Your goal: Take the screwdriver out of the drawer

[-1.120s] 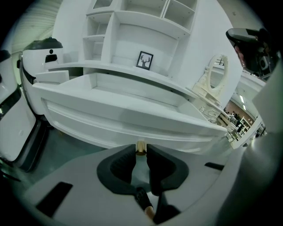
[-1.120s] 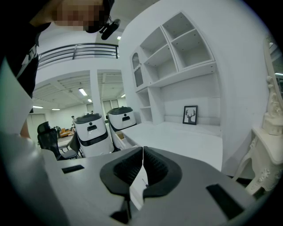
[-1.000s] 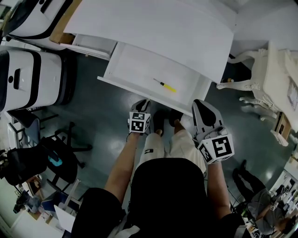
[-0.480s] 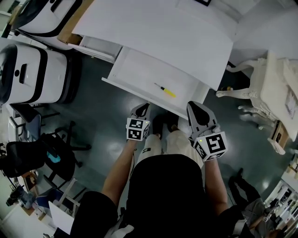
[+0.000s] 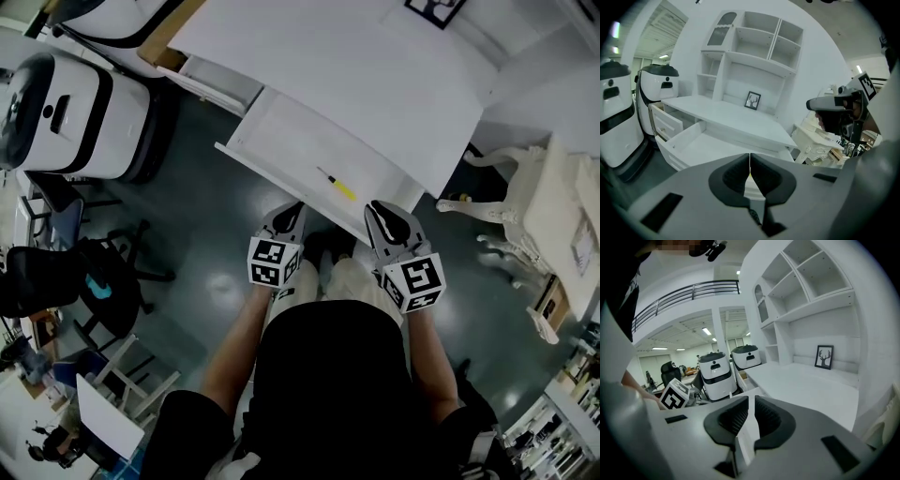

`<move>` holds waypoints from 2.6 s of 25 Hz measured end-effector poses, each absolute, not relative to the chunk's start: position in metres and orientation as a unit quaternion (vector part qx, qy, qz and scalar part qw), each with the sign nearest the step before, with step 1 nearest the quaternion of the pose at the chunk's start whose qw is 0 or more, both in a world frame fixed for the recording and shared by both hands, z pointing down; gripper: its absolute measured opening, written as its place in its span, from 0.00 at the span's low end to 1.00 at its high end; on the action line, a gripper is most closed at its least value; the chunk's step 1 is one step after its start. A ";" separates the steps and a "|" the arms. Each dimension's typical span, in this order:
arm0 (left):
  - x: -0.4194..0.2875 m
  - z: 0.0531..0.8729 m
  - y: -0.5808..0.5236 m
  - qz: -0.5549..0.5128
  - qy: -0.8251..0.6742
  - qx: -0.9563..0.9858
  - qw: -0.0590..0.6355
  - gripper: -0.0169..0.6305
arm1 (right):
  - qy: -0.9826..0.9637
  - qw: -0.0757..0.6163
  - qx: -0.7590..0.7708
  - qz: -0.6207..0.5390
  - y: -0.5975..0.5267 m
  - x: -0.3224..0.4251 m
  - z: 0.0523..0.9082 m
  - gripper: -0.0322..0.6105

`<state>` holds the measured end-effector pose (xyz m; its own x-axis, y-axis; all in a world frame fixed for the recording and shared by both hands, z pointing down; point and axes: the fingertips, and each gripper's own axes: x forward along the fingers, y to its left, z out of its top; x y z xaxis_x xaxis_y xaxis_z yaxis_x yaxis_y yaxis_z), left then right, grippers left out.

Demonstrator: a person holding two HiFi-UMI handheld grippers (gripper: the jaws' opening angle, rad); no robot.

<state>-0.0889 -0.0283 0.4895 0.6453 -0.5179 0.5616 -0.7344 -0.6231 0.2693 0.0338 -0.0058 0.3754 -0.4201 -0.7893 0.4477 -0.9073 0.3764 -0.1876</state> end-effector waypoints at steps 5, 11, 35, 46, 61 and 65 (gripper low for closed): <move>-0.086 0.480 -0.028 0.207 -0.383 0.864 0.252 0.07 | -0.831 0.176 0.483 0.210 -0.014 0.032 0.401 0.16; -0.081 0.474 -0.025 0.189 -0.416 0.849 0.264 0.07 | -0.841 0.225 0.439 0.223 -0.024 0.032 0.446 0.20; -0.076 0.479 -0.011 0.180 -0.476 0.812 0.286 0.07 | -0.813 0.383 0.342 0.275 -0.048 0.019 0.630 0.31; -0.079 0.490 -0.011 0.188 -0.474 0.809 0.294 0.07 | -0.791 0.425 0.333 0.288 -0.053 0.017 0.691 0.28; -0.089 0.505 -0.008 0.192 -0.485 0.794 0.314 0.07 | -0.785 0.452 0.318 0.281 -0.063 0.006 0.724 0.20; -0.091 0.503 -0.007 0.190 -0.487 0.793 0.314 0.07 | -0.782 0.451 0.320 0.287 -0.063 0.007 0.725 0.19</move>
<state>-0.0906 -0.0075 0.5033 0.4536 -0.6523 0.6072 -0.8912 -0.3287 0.3127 0.0070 -0.0635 0.7250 -0.3884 -0.2426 0.8890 -0.7594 0.6307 -0.1597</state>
